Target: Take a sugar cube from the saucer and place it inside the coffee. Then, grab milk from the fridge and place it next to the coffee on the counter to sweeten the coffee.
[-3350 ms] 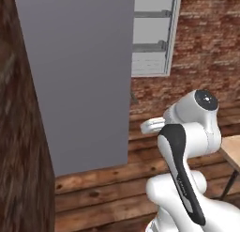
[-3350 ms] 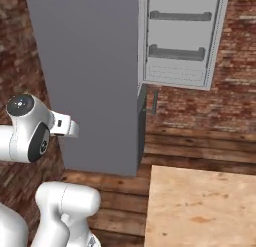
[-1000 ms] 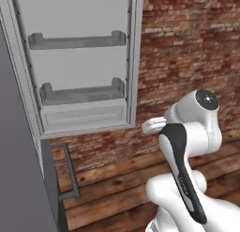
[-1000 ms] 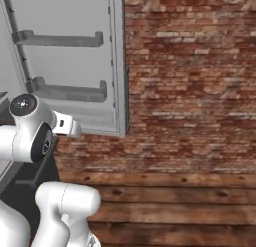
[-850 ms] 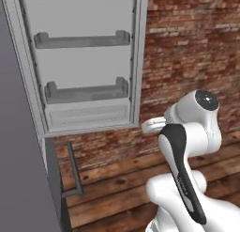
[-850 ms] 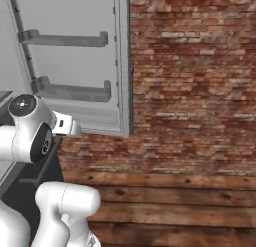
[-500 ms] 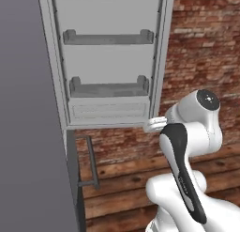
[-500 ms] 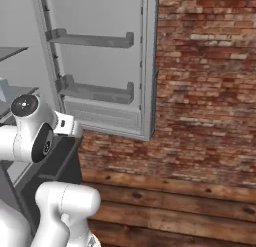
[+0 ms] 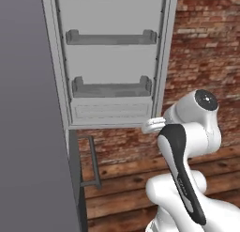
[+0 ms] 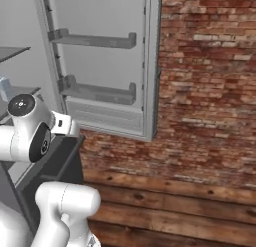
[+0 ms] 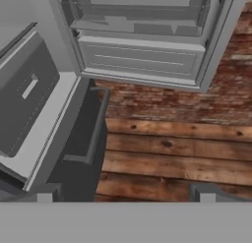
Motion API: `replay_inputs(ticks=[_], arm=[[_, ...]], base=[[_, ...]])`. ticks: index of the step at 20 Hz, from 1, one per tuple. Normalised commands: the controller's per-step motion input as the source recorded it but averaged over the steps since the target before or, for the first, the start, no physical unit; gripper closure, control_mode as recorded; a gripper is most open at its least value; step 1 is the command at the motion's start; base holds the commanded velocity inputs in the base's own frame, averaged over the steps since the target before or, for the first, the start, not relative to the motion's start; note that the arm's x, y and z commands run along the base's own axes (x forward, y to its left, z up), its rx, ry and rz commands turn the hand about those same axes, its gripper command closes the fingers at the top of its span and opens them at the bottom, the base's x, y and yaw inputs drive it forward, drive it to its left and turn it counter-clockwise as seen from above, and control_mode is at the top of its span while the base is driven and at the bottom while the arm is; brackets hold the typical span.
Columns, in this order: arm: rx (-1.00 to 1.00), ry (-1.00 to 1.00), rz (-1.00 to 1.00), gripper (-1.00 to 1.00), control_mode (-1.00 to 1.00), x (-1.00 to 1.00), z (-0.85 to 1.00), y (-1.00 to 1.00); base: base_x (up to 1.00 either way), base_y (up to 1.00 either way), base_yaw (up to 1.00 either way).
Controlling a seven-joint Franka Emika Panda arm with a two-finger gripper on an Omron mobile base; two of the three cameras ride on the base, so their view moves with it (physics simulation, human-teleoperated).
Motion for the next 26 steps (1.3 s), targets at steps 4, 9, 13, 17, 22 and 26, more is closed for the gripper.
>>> replay_inputs(ticks=[4, 9, 13, 17, 22, 26], arm=[[0.00, 0.00, 0.00, -1.00, 1.00, 0.00, 0.00, 0.00], [0.00, 0.00, 0.00, -1.00, 1.00, 0.00, 0.00, 0.00], [0.00, 0.00, 0.00, -1.00, 1.00, 0.00, 0.00, 0.00], [0.00, 0.00, 0.00, -1.00, 1.00, 0.00, 0.00, 0.00], [0.00, 0.00, 0.00, -1.00, 1.00, 0.00, 0.00, 0.00], [0.00, 0.00, 0.00, -1.00, 1.00, 0.00, 0.00, 0.00]], base=[[1.00, -0.30, -0.06], [0.74, -0.34, -0.23], [0.54, 0.04, -0.21], [0.01, 0.14, 0.72], [0.00, -0.02, 1.00], [0.50, -0.44, 0.83]])
